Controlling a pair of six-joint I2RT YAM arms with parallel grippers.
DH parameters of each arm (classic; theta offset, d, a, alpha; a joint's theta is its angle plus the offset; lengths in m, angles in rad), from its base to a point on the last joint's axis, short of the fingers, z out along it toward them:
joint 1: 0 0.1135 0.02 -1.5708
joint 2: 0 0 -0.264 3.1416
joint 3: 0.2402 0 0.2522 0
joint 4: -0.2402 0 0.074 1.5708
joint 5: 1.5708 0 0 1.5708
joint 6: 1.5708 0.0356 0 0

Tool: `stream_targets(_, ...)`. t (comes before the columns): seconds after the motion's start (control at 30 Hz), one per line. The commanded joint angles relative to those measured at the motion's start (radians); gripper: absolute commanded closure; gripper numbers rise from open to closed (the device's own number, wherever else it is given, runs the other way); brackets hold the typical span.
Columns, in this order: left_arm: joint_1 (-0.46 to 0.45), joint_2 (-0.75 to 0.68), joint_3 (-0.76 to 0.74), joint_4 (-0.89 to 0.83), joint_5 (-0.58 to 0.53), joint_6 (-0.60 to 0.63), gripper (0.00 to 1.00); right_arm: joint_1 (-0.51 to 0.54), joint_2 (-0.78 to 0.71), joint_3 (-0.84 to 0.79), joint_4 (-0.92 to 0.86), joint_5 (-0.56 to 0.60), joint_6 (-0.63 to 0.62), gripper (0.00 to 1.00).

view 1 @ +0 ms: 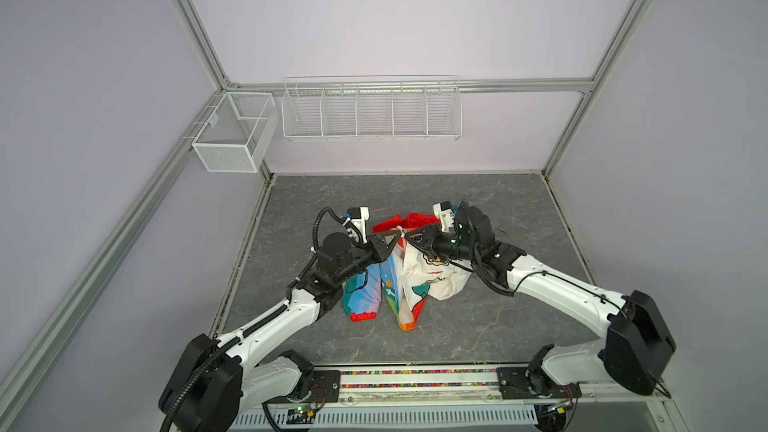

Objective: Zip up the jacket

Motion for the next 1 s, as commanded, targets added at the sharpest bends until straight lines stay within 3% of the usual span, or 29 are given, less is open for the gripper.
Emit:
stream_targets(0.0,-0.003,-0.013,-0.012,0.041,0.006,-0.006,1.0,0.003,-0.005,0.017,0.023,-0.001,0.026,0.72)
stream_targets(0.6,-0.003,-0.009,-0.018,0.046,0.01,-0.006,1.0,0.004,-0.046,0.015,0.0,0.0,0.029,0.76)
stream_targets(0.97,-0.002,-0.001,-0.018,0.053,0.009,-0.006,1.0,0.005,-0.052,0.022,-0.021,0.0,0.024,0.84)
